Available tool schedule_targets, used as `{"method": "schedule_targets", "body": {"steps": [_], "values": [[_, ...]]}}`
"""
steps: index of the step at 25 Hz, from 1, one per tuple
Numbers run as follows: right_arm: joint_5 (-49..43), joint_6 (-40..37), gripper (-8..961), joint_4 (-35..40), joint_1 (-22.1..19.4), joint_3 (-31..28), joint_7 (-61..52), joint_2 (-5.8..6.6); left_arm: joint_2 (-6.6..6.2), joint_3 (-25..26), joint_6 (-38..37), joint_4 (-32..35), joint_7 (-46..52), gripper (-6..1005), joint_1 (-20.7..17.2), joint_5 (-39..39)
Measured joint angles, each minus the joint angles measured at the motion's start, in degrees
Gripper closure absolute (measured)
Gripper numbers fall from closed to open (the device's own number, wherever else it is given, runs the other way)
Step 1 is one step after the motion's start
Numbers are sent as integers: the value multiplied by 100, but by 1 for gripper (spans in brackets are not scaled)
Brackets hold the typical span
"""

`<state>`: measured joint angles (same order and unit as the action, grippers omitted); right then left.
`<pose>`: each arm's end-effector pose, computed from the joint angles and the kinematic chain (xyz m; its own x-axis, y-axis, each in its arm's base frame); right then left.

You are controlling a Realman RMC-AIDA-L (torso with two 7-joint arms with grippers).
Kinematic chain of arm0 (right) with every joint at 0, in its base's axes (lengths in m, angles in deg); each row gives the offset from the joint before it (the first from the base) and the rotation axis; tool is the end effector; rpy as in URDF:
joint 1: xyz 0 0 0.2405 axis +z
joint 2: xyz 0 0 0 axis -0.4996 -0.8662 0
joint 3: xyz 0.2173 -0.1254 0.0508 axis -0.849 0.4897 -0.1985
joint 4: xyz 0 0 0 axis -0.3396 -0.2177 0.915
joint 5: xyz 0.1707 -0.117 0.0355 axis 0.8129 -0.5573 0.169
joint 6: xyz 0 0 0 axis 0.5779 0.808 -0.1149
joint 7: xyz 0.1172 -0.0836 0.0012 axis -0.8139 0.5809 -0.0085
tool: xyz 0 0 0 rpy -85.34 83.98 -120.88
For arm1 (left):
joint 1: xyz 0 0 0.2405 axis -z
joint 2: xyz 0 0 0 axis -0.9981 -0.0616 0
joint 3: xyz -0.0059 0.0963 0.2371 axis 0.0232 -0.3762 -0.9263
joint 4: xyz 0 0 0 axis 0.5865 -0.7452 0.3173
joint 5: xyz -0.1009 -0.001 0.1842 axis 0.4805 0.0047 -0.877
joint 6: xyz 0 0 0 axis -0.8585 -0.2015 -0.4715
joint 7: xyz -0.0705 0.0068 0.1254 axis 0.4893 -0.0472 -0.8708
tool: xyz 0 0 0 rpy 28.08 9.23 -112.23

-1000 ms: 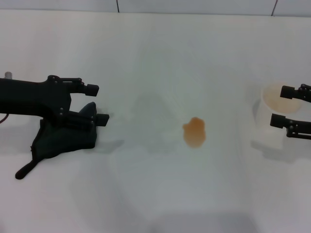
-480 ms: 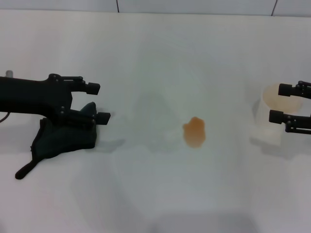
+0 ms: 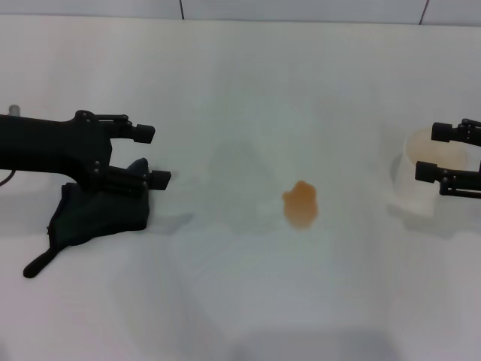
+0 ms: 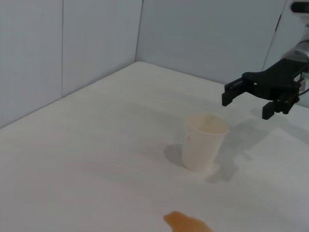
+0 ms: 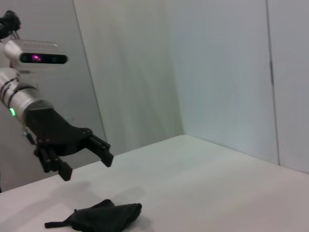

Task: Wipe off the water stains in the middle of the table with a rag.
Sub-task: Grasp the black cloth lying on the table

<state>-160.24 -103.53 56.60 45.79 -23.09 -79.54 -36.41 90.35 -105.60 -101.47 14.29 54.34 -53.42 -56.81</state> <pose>0.2898 0.2917 0.0713 0.7872 -0.2255 -0.5739 -0.4487 -0.8480 -0.2822 -0.2352 0.3440 0.0510 0.9070 0.2850 0.3099 0.3226 -0.9434 -0.0766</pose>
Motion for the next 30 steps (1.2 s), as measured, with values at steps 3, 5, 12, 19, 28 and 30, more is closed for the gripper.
{"method": "schedule_targets", "body": {"steps": [3, 5, 12, 19, 28, 30], "values": [[-3, 66, 151, -3, 12, 14, -70, 3, 0, 0, 0, 2, 7, 114, 0, 0], [-6, 78, 146, -8, 29, 15, -98, 9, 0, 0, 0, 2, 11, 114, 0, 0], [-73, 76, 110, -21, 48, 14, -166, 11, -27, -1, -25, 66, 128, 114, -1, -24], [39, 29, 96, -73, 16, 18, -196, -5, -277, -31, -430, 789, 1025, 114, 2, -506], [266, 9, 97, -137, 51, 263, -229, -15, -310, -2, -769, 1015, 1504, 114, 390, -1941], [294, 9, 98, -143, 53, 301, -226, -17, -318, 5, -762, 1005, 1505, 114, 406, -2002]]}}
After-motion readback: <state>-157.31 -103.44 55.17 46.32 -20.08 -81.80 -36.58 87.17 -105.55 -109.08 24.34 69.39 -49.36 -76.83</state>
